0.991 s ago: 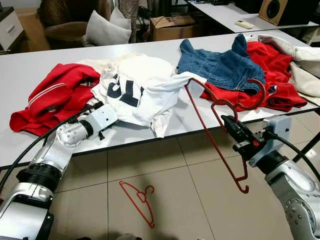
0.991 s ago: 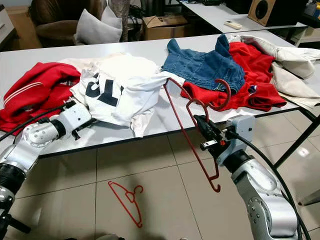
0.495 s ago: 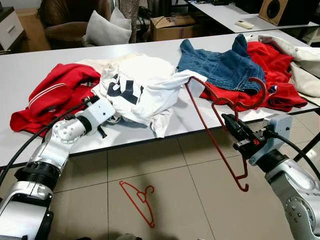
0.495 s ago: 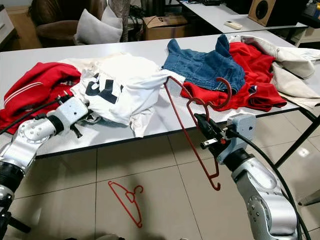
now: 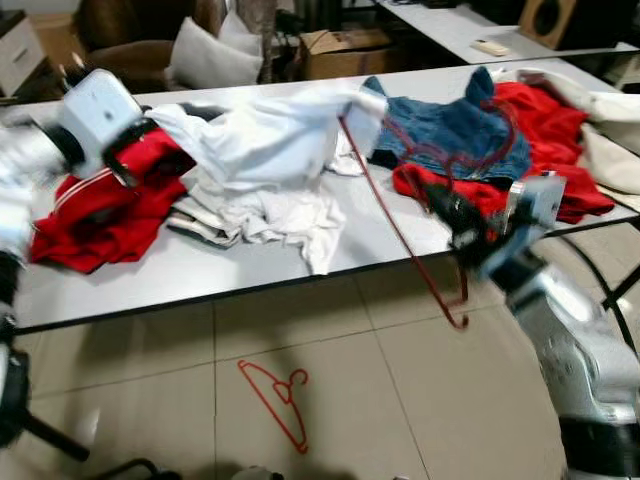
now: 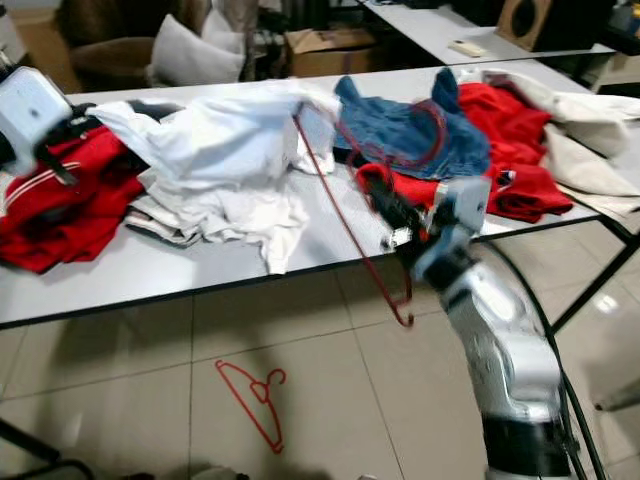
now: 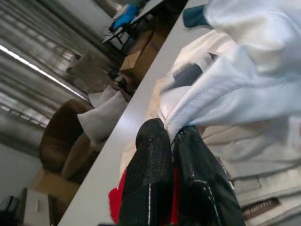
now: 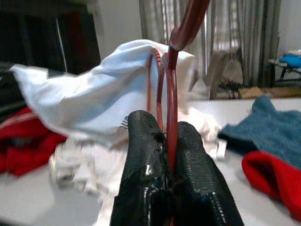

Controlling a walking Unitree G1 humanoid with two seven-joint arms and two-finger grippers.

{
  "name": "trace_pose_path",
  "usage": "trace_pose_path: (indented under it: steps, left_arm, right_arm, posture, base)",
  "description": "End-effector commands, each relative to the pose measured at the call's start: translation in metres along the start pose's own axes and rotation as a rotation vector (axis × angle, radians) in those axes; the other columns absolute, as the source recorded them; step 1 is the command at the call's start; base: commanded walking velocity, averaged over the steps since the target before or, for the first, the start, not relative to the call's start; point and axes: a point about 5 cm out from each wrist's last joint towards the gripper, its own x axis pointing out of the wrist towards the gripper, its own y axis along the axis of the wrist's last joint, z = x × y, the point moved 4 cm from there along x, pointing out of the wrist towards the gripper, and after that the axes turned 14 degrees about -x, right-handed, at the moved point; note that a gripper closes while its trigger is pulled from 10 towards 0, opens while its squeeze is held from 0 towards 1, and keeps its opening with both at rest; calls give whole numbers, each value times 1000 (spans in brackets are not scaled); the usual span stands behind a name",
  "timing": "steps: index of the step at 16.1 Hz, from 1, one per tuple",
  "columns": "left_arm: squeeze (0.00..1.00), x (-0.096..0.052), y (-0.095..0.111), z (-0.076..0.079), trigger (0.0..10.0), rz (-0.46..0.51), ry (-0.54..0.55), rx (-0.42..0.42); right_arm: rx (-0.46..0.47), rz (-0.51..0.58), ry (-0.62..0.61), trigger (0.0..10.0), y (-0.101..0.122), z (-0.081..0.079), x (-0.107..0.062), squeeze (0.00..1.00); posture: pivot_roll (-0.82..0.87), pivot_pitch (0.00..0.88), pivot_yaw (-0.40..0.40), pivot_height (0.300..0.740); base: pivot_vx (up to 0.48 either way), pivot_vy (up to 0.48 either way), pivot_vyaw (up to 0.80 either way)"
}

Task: Hang hanger

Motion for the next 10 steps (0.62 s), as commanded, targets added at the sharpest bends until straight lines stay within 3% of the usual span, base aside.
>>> trace_pose_path:
  steps: [1,2,3,4,5,6,7,8,9,10]
  left_arm:
    - [0,-4,27,-5,0,31,-71,30]
    - [0,-4,34,-5,0,42,-93,32]
    - [0,3,53,8,0,79,-201,14]
    - [0,8,61,21,0,92,-287,-10]
    - [0,20,67,51,0,95,-452,-58]
    - [0,25,64,64,0,79,-510,-76]
    - [0,41,55,91,0,31,-582,-108]
    - [0,51,52,105,0,16,-601,-151]
    - [0,71,54,129,0,13,-614,-268]
    - [0,77,57,136,0,15,-614,-310]
  right_arm:
    - [2,28,-133,10000,1,27,-6,0]
    - [2,29,-180,10000,0,35,-8,0]
    - [10,9,-341,10000,-8,61,-22,0]
    - [20,-21,-423,10000,-15,72,-32,0]
    - [13,-116,-517,10000,-34,84,-53,0]
    - [-3,-159,-509,10000,-42,82,-60,0]
    - [-20,-233,-408,10000,-55,63,-70,0]
    - [-26,-252,-336,10000,-57,49,-75,0]
    - [-9,-248,-231,10000,-53,28,-87,0]
    - [-5,-241,-207,10000,-49,22,-91,0]
  posture:
    - [12,0,60,710]
    - [15,0,68,710]
    - [18,0,113,710]
    - [18,0,146,710]
    - [11,0,181,710]
    - [2,0,196,710]
    - [-29,0,225,710]
    - [-50,0,236,710]
    - [-74,0,239,710]
    - [-74,0,239,710]
  base:
    - [0,0,0]
    - [0,0,0]
    - [0,0,0]
    - [0,0,0]
    - [0,0,0]
    - [0,0,0]
    - [0,0,0]
    - [0,0,0]
    - [0,0,0]
    - [0,0,0]
